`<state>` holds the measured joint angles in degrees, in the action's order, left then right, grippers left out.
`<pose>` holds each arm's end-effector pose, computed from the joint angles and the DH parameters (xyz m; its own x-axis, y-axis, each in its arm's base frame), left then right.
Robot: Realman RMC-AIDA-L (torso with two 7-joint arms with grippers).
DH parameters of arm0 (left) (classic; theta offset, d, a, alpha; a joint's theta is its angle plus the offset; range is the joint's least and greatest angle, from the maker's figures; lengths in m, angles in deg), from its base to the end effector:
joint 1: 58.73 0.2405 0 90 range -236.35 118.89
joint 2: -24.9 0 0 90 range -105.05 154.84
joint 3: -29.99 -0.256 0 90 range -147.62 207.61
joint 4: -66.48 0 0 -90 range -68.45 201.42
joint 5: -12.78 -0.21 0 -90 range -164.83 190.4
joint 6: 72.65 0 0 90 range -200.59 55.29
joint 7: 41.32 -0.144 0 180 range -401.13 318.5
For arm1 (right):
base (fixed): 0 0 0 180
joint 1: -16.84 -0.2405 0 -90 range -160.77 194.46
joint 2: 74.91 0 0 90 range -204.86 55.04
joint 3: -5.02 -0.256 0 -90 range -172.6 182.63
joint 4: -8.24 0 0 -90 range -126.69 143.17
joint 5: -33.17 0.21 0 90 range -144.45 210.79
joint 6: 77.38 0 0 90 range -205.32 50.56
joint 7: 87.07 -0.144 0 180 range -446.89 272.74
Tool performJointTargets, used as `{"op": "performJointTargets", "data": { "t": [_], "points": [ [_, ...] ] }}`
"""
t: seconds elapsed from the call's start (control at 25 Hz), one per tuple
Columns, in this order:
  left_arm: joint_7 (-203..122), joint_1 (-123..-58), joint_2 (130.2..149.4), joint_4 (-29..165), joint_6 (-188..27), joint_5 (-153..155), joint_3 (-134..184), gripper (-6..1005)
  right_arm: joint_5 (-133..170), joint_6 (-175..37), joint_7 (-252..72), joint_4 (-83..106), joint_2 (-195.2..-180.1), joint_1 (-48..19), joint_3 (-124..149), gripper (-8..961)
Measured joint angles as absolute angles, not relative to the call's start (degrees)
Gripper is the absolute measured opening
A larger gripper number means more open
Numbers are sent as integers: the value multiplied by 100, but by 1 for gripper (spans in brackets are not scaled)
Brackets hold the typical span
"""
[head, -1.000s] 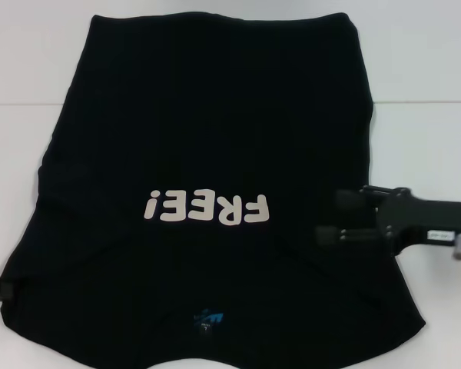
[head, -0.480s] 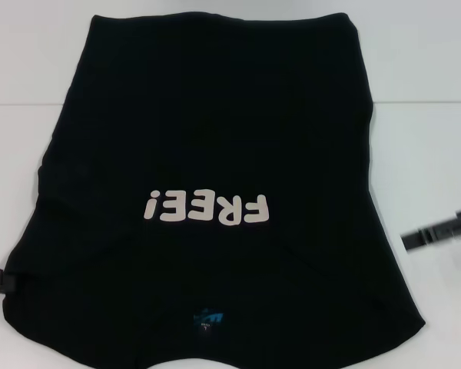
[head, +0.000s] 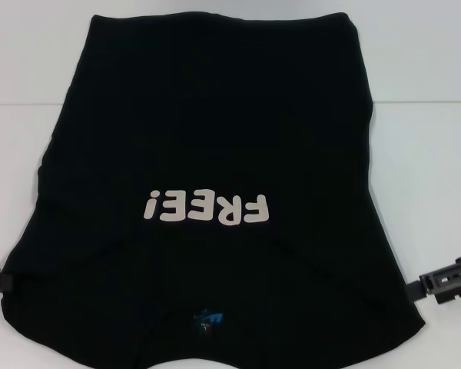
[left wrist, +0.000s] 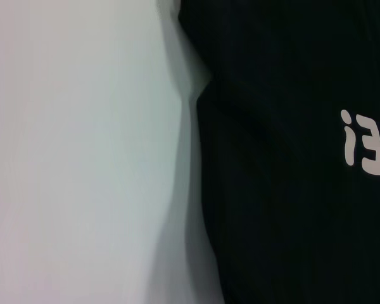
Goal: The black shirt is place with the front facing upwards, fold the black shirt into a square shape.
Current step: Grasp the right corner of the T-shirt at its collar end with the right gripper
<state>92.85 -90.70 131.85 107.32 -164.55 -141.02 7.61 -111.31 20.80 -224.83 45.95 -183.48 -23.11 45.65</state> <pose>-0.3662 0.3142 0.1051 0.0928 0.9596 0.2656 0.9795 -0.0400 -0.1976 0.2874 0.3432 0.0549 0.2679 -0.9634 0.0048 -0.9607 -0.2675 -0.0747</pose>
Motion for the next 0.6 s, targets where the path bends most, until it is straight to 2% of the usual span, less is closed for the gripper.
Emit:
{"op": "performJointTargets", "data": {
  "t": [0.28,0.6],
  "points": [
    [9282,-9114,13176,10716,-16467,-14102,750,49,-11308,1860,-22470,4480,-18344,-2308,4637,897],
    [9285,-9149,13177,10700,-16443,-14102,748,48,-11432,1747,-22448,4447,-18491,-2372,4855,870]
  ]
}}
